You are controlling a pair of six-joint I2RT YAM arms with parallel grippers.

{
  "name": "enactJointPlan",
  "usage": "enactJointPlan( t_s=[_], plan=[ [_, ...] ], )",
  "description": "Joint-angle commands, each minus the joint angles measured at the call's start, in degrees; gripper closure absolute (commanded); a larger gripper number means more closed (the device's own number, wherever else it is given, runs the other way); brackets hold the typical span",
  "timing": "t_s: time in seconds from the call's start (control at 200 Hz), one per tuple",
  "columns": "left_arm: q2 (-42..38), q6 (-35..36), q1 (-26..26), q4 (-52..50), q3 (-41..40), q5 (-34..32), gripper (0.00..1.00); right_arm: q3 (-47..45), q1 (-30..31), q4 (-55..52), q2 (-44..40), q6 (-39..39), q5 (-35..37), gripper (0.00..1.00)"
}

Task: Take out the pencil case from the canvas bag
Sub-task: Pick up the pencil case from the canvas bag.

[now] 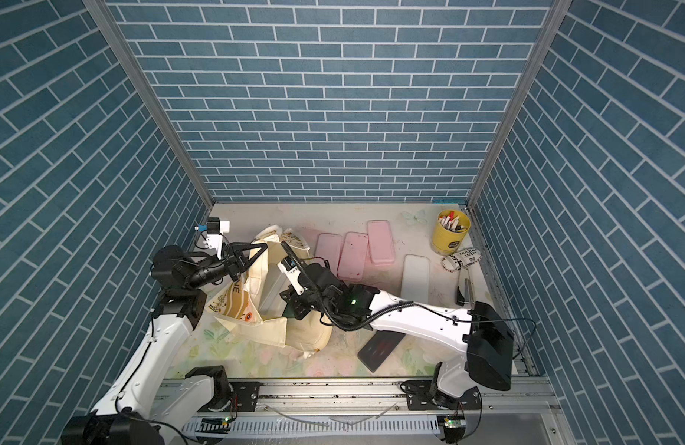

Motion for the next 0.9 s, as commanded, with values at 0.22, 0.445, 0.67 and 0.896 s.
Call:
enactJointPlan(
  t_s=[0.22, 0.445, 0.67, 0.896],
  plan=[
    [-0.58, -2.91, -0.74, 12.06, -0.67, -0.07, 1.00, 9.33, -4.33, -3.71, 9.77, 10.74, 0.45, 0.70],
    [-1.17, -0.93, -1.49, 7.57, -1.00, -0.66, 1.00, 12.92, -5.52, -7.52, 13.06, 12.98, -0.98, 0.68],
    [-2.54, 3.80, -1.58, -2.80, 0.01, -2.74, 1.00, 14.11, -6.23, -10.24, 13.65, 18.54, -1.99, 0.66],
    [-3.89, 3.03, -1.93, -1.13, -0.94, -2.22, 1.00, 14.71, -6.81, -11.28, 13.33, 21.72, -2.26, 0.65]
  ],
)
